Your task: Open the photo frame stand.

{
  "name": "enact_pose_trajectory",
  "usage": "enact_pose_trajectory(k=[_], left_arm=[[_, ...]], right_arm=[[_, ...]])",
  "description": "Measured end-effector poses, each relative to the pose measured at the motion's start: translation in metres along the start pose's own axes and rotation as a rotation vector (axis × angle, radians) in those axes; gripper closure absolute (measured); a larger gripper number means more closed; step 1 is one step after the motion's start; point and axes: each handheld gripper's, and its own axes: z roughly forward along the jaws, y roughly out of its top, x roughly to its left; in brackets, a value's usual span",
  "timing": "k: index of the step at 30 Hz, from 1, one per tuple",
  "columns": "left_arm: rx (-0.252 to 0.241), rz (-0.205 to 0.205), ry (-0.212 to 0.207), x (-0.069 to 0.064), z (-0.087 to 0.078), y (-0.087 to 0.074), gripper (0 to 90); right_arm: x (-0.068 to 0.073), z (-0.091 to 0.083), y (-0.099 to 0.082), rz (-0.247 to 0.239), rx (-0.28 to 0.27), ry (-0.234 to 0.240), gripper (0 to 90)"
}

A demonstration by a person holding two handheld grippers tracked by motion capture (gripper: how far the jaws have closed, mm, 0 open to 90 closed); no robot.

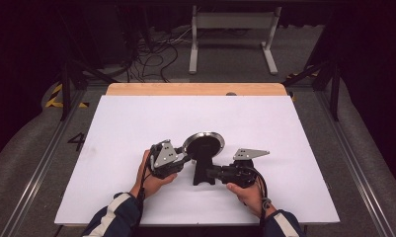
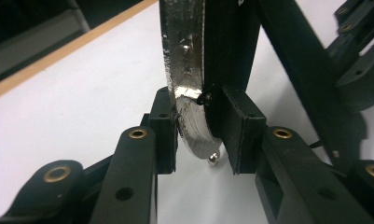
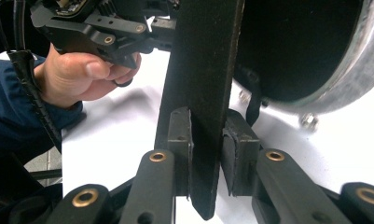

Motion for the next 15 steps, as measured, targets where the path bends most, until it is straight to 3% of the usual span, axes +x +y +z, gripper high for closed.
enact_pose_trajectory(k=[2, 4, 6, 15], left_arm=[[0.014, 0.020, 0.040, -0.0001, 0.0007, -0.0011, 70.6], [0.010, 0.013, 0.041, 0.0019, 0.0023, -0.0034, 70.9], [0.017, 0.039, 0.056, 0.0008, 0.0027, -0.0020, 70.6], [0.026, 0.068, 0.074, -0.0014, 0.0037, -0.0021, 70.1]], right_arm=[[0.0004, 0.0016, -0.0006, -0.005, 0.017, -0.009, 75.3], [0.0005, 0.0034, -0.0017, -0.011, 0.026, -0.020, 75.4], [0.0004, 0.0040, -0.0014, -0.011, 0.025, -0.025, 75.3], [0.0005, 0.0044, -0.0026, -0.020, 0.036, -0.036, 75.7]])
